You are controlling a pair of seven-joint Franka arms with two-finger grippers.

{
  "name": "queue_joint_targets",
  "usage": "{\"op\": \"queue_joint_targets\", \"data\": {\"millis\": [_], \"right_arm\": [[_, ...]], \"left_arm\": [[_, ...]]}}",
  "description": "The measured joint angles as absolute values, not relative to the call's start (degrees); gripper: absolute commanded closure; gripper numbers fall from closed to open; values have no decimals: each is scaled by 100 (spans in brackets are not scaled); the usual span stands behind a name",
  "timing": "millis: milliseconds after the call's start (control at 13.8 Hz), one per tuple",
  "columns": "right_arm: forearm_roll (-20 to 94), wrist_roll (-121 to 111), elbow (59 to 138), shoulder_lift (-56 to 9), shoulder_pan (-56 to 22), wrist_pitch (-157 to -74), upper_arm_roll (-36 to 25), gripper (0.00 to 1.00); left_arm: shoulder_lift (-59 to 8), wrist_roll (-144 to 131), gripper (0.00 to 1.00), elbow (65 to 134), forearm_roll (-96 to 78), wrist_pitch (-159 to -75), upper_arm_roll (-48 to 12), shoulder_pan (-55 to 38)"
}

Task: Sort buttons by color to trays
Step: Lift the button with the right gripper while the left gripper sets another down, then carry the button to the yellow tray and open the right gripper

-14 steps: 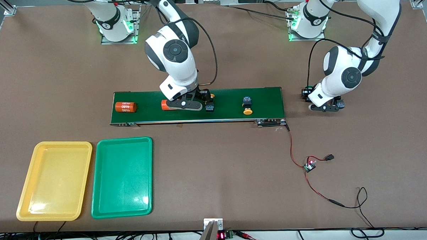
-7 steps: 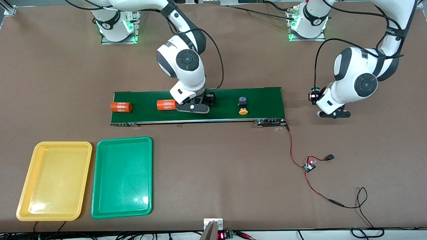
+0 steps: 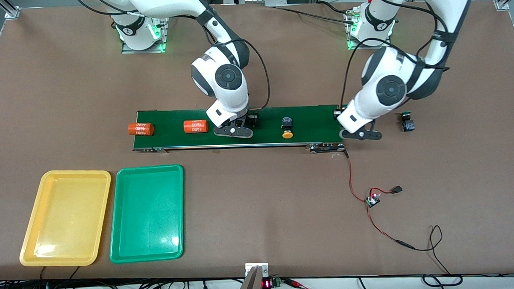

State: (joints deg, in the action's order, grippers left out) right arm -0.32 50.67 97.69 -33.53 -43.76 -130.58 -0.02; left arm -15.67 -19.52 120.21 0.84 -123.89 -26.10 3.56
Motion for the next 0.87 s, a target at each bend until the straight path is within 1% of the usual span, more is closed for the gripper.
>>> {"op": "queue_joint_targets", "data": {"millis": [73, 145, 218, 290, 363, 435, 508, 653, 726, 871], "right_arm": [[-32, 5015, 9769, -3353, -4376, -13058, -3, 98], [-32, 4964, 9769, -3354, -4376, -13057, -3, 100], [-32, 4936, 9769, -3355, -4376, -13055, -3, 100], [-32, 4911, 9769, -3356, -4376, -13048, -3, 100], [-32, 4853, 9770, -3356, -4373, -13042, -6, 100], [-31, 4757, 9769, -3353, -4363, -13031, -13, 100], [-31, 4642, 9755, -3334, -4333, -12978, -30, 100], [-30, 4289, 9633, -3139, -4078, -12468, -87, 100], [-8, 3893, 9564, -2913, -3792, -12101, -108, 100], [118, 2834, 9495, -2343, -2976, -11383, -150, 100]], "left_arm": [[-1629, -2003, 81, 12009, 82, -12544, -2656, 321], [-1706, -2014, 81, 12005, 79, -12738, -2665, 277], [-1797, -2018, 80, 12002, 78, -12961, -2667, 234], [-1888, -2021, 77, 12000, 78, -13156, -2669, 198], [-1972, -2024, 60, 11996, 77, -13301, -2671, 163], [-2038, -2043, 17, 11989, 77, -13370, -2671, 127], [-2088, -2112, 0, 11981, 77, -13396, -2672, 95], [-2121, -2156, 0, 11974, 77, -13401, -2672, 71], [-2115, -2167, 0, 11953, 77, -13401, -2672, 73], [-2040, -2187, 0, 11846, 77, -13383, -2669, 97]]}}
